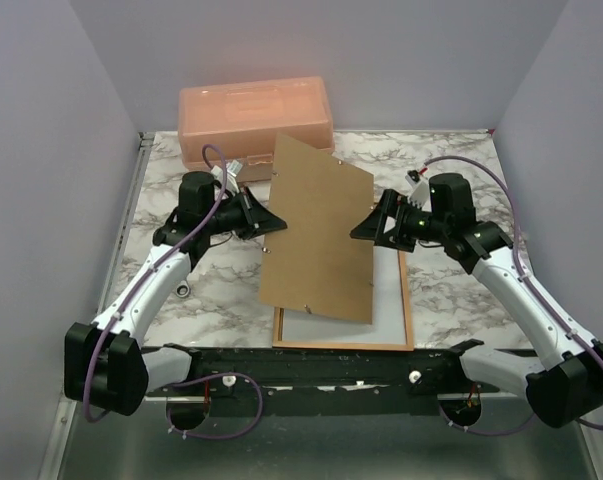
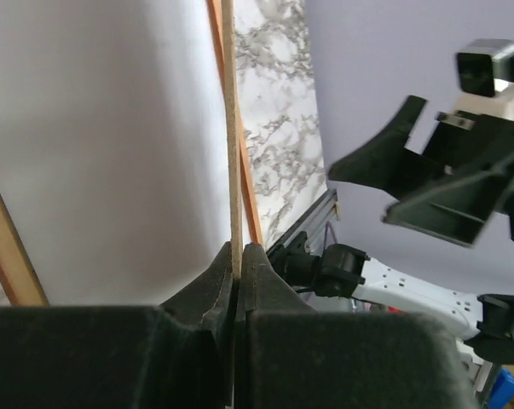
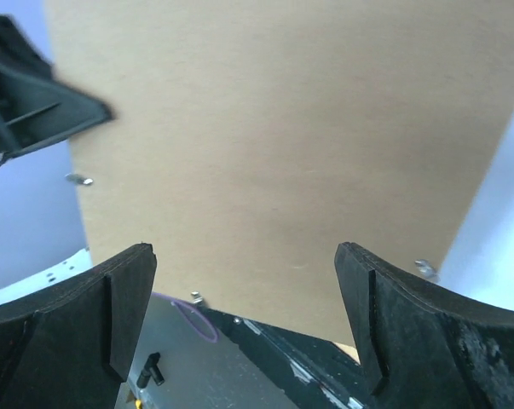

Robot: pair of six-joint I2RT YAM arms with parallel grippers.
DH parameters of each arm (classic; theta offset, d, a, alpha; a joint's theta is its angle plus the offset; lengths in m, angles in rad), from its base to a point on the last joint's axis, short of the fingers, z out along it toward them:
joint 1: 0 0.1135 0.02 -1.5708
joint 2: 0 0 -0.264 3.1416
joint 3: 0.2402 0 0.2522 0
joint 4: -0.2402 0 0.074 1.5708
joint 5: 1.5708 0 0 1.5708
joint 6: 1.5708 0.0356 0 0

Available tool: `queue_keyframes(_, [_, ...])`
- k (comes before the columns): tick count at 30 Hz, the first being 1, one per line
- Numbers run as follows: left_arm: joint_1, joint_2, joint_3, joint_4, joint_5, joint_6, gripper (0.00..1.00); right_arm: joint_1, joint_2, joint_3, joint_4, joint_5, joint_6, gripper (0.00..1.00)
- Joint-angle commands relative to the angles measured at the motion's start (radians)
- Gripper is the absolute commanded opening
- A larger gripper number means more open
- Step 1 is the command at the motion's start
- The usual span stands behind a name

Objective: Put the photo into the frame

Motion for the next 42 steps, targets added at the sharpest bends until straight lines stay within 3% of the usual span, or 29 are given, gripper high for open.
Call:
queue_keyframes(1, [0.028, -0.102, -0.069, 0.227, 0.121, -0.107, 0.00, -0.052, -0.021, -0.053, -0.048, 0.092, -0.001, 0.96])
queue_keyframes(8, [0.030, -0.152, -0.198, 0.338, 0.131, -0.172, 0.00, -0.347, -0.013, -0.224, -0.038, -0.025, -0.035, 0.96])
queue_keyframes(12, [0.027, -0.136, -0.239, 0.370, 0.130, -0.177, 0.00, -0.453, 0.023, -0.316, 0.000, -0.035, -0.074, 0.96])
queue_keyframes(27, [-0.046, -0.012, -0.340, 0.509, 0.030, -0.213, 0.00, -0.470, 0.212, -0.475, 0.218, -0.121, -0.065, 0.96])
queue_keyframes(42, [-0.079, 0.083, -0.380, 0.571, -0.008, -0.201, 0.00, -0.467, 0.250, -0.600, 0.394, -0.222, 0.025, 0.95])
